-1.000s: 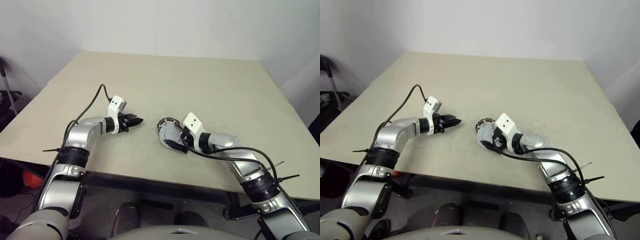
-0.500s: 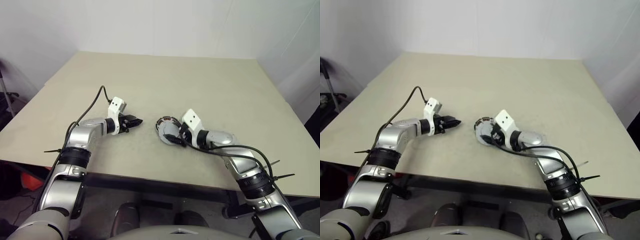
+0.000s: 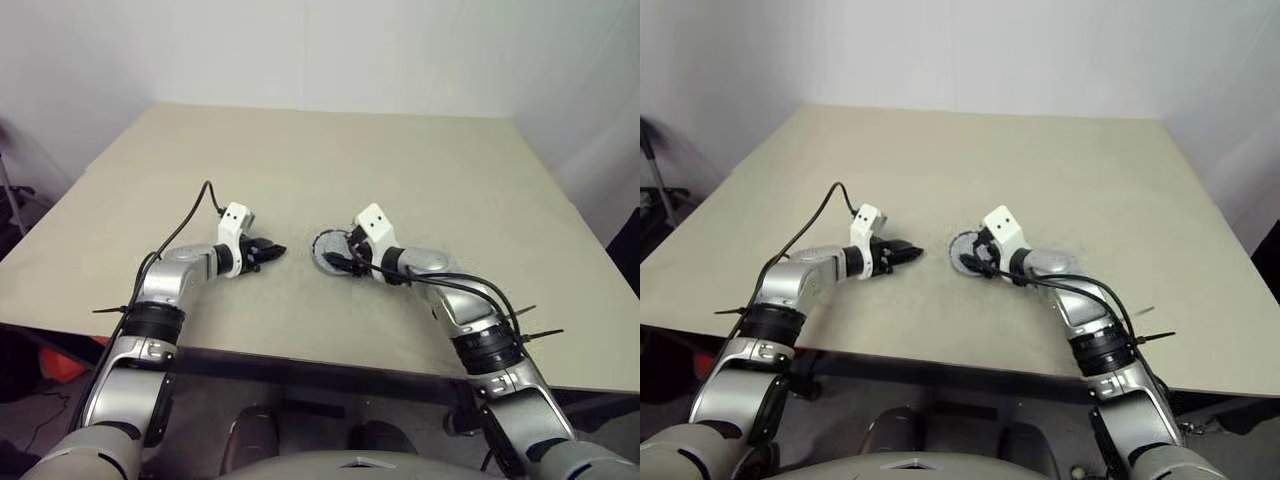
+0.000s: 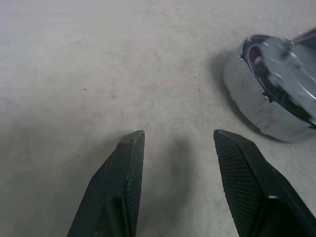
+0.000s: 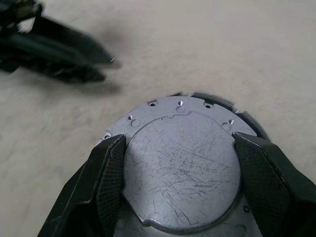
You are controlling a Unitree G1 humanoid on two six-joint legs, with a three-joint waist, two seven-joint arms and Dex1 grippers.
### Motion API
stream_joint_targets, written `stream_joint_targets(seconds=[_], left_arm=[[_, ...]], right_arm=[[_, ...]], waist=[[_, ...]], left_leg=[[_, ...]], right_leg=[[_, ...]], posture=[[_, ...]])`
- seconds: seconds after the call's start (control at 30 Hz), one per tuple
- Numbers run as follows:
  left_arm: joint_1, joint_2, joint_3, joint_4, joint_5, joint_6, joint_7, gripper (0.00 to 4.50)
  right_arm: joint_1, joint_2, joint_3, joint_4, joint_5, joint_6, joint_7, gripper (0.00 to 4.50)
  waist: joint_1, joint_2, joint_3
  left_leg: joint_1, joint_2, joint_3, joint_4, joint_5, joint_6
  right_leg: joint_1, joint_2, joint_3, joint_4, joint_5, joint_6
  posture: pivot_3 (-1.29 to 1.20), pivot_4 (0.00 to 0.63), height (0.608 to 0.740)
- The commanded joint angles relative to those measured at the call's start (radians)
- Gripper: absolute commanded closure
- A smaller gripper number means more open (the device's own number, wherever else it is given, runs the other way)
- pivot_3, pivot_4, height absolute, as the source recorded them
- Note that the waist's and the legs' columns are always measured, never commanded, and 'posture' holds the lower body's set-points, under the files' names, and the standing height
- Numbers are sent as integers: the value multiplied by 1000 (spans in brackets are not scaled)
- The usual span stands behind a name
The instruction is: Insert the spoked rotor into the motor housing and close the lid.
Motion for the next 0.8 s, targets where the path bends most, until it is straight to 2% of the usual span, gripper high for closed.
stream_joint_targets(seconds=[0.03,0.23,0.8], left_arm=[[6,6,16,-58,-12,10,7,2141],[15,2,14,-69,-10,23,13,2141],[19,-13,13,-69,-10,24,30,2141]], right_arm=[[-56,43,-40,41,1,-2,-46,1531],[-83,68,-32,69,-12,-6,-57,1531],[-56,-2,-10,5,-15,25,28,1531]], waist=[[-1,0,0],[-1,0,0],[3,0,0]], left_leg=[[0,0,0,0,0,0],[0,0,0,0,0,0],[0,0,0,0,0,0]], right_leg=[[0,0,0,0,0,0],[0,0,0,0,0,0],[0,0,0,-1,0,0]], posture=[[0,0,740],[0,0,740],[0,0,740]])
